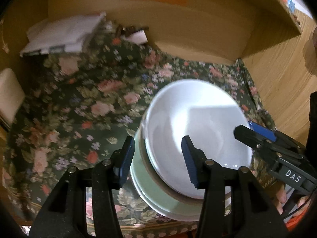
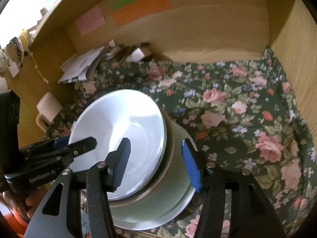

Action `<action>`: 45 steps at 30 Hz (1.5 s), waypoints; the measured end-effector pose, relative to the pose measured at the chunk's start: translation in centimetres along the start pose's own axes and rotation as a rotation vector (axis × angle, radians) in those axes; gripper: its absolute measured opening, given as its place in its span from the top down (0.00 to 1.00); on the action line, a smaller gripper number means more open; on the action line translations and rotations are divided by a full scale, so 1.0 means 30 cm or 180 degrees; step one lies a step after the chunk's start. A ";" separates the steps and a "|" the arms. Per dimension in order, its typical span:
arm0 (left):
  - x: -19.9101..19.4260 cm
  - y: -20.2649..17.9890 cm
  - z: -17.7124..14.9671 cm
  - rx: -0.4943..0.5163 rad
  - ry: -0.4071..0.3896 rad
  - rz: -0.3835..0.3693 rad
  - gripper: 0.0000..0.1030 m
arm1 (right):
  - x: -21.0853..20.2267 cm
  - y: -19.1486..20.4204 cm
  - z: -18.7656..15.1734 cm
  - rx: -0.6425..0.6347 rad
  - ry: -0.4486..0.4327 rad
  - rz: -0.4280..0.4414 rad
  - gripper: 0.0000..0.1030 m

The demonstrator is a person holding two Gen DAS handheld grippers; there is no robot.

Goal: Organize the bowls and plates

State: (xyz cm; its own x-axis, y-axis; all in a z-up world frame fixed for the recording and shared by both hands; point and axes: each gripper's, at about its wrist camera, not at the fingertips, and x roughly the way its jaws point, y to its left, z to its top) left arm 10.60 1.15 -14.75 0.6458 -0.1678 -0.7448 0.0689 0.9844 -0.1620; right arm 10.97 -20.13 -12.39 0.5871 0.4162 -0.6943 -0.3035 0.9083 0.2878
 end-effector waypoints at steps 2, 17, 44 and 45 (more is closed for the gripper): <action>-0.055 -0.009 0.012 0.0022 -0.0149 0.0015 0.53 | -0.035 0.009 0.011 -0.0014 -0.0100 0.0019 0.51; -0.453 -0.122 0.013 0.0206 -0.1386 -0.0008 0.47 | -0.416 0.149 0.036 -0.0408 -0.1284 0.0111 0.26; -0.601 -0.160 -0.109 0.0314 -0.2056 0.0130 0.08 | -0.558 0.235 -0.057 -0.0696 -0.1746 -0.0019 0.00; -0.600 -0.159 -0.110 0.0309 -0.2054 0.0126 0.08 | -0.559 0.235 -0.058 -0.0698 -0.1750 -0.0019 0.00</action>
State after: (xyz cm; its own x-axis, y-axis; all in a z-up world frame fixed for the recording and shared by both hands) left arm -3.86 -0.70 -2.69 0.9739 -0.0954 -0.2061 0.0846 0.9946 -0.0607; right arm -2.32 -20.78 0.13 0.8743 0.4248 -0.2349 -0.4126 0.9053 0.1013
